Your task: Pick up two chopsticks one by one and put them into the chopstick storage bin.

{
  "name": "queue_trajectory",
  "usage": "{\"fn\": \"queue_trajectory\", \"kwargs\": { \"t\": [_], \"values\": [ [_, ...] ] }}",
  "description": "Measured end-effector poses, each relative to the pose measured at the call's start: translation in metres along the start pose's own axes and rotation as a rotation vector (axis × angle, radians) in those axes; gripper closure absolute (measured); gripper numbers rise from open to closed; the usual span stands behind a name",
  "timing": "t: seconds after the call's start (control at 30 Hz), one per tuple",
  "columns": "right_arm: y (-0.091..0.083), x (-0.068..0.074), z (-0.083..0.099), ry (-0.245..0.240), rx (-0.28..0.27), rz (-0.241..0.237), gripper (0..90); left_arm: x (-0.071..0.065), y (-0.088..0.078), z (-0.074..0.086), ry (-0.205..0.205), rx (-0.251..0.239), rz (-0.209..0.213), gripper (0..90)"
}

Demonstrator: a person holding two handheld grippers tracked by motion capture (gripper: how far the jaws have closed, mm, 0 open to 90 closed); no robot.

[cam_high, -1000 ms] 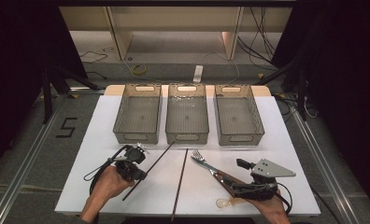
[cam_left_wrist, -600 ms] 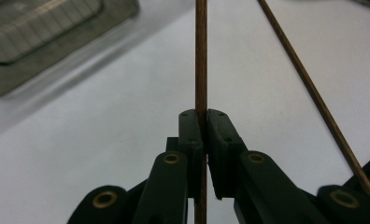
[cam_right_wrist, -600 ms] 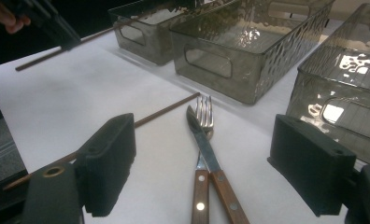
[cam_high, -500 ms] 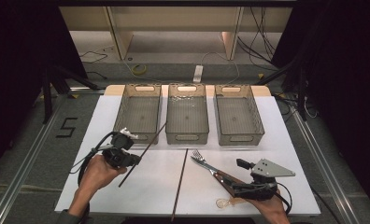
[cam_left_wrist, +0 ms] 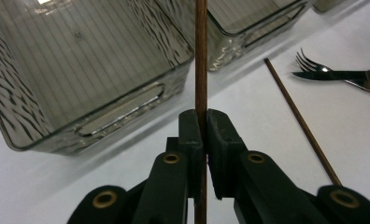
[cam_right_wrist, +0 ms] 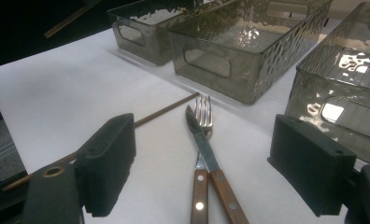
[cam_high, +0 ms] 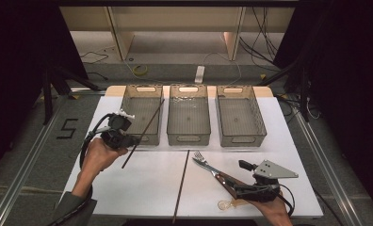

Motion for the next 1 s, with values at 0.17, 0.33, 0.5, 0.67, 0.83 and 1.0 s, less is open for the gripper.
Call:
{"fn": "queue_trajectory", "kwargs": {
  "t": [0.17,0.33,0.5,0.67,0.83,1.0],
  "values": [
    [0.000,0.000,0.000,0.002,0.000,0.000,23.1,0.012,0.003,-0.015,-0.011,-0.044,-0.021,84.0],
    [0.000,0.000,0.000,0.002,-0.003,0.000,23.1,0.027,0.006,-0.028,-0.035,-0.097,-0.051,84.0],
    [0.000,0.000,0.000,0.004,-0.004,-0.002,23.1,0.039,0.005,-0.042,-0.061,-0.135,-0.067,84.0],
    [0.000,0.000,0.000,0.007,0.000,-0.002,23.2,0.043,0.009,-0.055,-0.050,-0.151,-0.091,84.0],
    [0.000,0.000,0.000,0.006,-0.004,-0.002,23.1,0.052,0.020,-0.063,-0.069,-0.155,-0.111,84.0],
    [0.000,0.000,0.000,0.010,-0.004,-0.007,23.1,0.060,0.032,-0.070,-0.077,-0.145,-0.127,84.0]
  ]
}}
Point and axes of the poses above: each handheld gripper's, and its own axes: y roughly forward along the jaws, z roughly out of its underside, x roughly to its left, the point moved 3 cm from there along y, roughly forward along the jaws, and after that the axes turned 14 degrees about -x, right-handed, at the moved point
